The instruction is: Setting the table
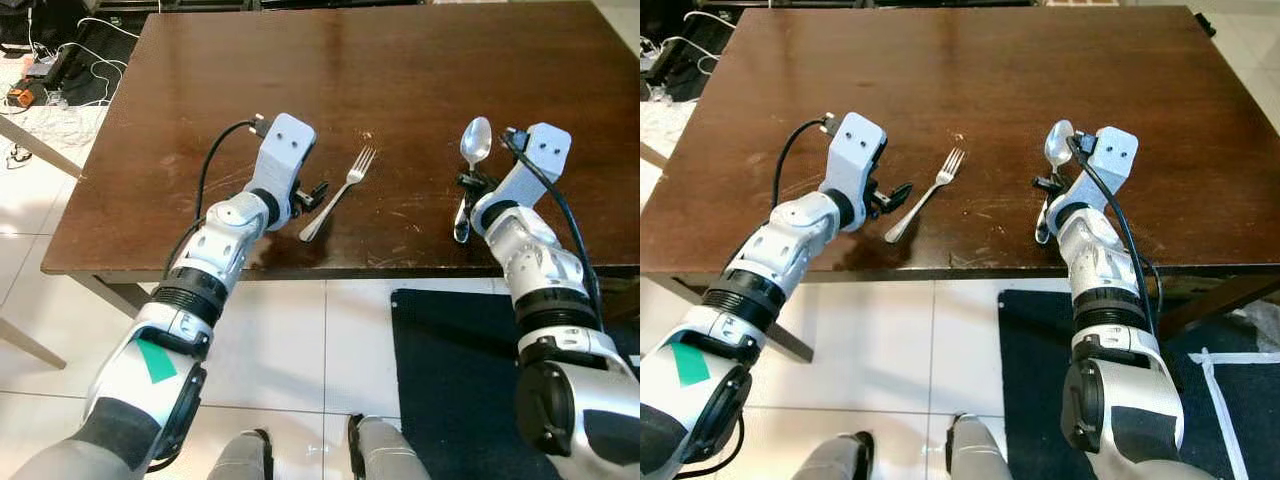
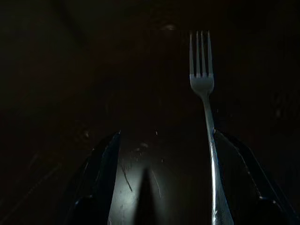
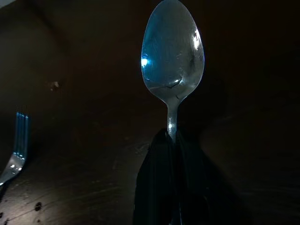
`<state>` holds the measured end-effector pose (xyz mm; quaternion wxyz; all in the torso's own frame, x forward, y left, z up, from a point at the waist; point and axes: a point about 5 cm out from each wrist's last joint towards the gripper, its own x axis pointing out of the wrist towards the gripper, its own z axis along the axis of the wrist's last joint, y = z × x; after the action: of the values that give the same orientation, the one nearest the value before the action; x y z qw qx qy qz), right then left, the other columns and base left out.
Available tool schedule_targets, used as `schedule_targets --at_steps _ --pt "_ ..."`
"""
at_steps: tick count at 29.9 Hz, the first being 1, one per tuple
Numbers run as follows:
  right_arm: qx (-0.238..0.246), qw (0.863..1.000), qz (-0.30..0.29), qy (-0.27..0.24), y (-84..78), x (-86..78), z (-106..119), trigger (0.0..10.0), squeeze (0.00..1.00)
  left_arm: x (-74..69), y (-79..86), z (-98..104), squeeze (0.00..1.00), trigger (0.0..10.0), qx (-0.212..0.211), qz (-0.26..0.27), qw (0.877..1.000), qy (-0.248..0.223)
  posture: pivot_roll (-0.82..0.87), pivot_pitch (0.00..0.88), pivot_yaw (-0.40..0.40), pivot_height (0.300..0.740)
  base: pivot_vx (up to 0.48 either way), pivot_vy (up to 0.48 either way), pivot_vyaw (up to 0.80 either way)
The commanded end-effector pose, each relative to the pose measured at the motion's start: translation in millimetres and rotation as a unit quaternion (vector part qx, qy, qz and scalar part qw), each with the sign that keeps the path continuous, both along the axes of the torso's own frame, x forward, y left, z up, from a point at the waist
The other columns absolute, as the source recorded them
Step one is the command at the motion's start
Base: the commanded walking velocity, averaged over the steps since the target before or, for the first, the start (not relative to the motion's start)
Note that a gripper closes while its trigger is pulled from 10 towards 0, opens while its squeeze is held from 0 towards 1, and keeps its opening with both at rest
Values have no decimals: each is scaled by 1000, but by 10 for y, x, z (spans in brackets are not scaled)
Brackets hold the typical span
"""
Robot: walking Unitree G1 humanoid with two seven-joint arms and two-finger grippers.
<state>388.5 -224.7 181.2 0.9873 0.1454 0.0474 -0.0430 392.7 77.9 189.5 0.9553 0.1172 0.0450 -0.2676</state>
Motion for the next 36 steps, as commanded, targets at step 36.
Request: schedule_targets --at_steps 36 --pt "-2 1000 -12 2 -24 -44 -30 10000 0 49 -56 -36 0 10000 -6 -11 1000 -1 45 175 122 740 0 63 0"
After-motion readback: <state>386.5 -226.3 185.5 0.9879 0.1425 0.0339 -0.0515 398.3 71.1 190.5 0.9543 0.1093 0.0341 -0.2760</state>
